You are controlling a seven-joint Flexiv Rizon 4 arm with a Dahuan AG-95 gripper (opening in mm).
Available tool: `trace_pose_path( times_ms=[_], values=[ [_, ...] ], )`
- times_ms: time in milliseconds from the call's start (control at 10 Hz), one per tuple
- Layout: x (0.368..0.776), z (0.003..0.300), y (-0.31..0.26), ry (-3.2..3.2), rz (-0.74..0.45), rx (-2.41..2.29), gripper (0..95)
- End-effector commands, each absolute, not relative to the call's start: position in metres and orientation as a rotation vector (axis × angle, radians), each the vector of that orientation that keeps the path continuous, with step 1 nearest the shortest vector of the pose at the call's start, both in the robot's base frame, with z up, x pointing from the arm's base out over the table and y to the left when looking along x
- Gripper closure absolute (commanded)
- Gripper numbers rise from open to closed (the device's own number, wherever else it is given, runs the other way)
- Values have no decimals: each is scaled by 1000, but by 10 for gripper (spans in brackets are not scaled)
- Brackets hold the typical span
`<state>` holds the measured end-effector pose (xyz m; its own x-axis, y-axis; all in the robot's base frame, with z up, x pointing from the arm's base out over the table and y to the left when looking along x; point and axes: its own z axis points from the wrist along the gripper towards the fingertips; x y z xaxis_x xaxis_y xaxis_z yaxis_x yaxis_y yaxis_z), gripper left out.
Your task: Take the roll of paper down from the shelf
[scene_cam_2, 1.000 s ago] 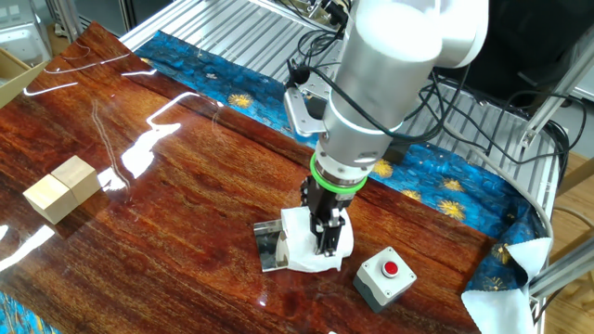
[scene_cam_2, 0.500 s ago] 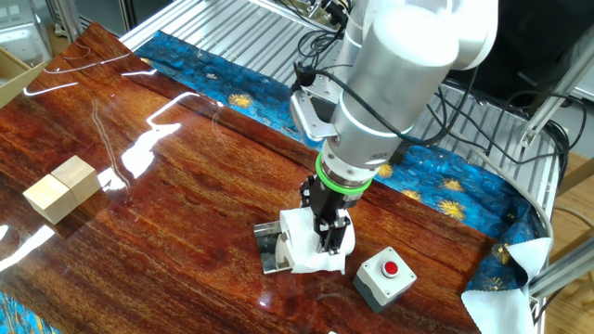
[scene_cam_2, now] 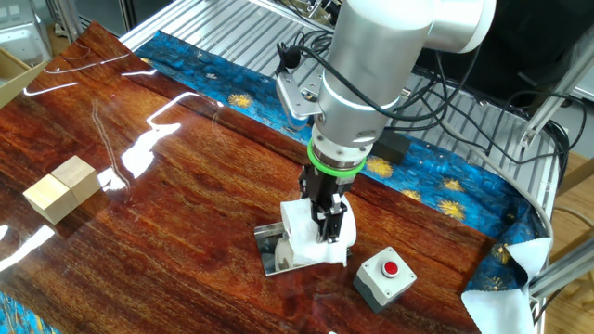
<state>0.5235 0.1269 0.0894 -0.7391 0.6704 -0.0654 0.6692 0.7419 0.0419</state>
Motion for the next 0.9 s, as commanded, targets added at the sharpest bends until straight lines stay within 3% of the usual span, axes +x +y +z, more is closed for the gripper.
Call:
trace_pose_path(
  times_ms=[100, 900],
  values=[
    [533, 84, 122, 2835, 22, 1062, 950],
    [571, 83, 99, 2839, 30, 1041, 950]
  ],
)
